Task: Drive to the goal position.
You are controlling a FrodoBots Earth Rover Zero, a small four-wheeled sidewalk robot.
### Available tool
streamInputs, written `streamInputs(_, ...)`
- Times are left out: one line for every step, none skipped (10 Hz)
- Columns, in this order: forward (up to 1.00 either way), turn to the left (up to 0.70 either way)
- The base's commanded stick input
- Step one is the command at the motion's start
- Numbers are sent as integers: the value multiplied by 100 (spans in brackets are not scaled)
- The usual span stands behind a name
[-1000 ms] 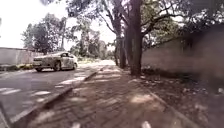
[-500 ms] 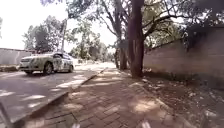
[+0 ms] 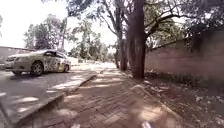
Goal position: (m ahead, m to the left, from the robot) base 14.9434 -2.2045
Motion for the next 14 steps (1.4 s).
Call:
streamInputs(50,0)
streamInputs(50,0)
streamInputs(50,0)
streamInputs(50,0)
streamInputs(50,0)
streamInputs(50,0)
streamInputs(50,0)
streamInputs(50,0)
streamInputs(50,0)
streamInputs(50,0)
streamInputs(50,0)
streamInputs(50,0)
streamInputs(50,0)
streamInputs(50,0)
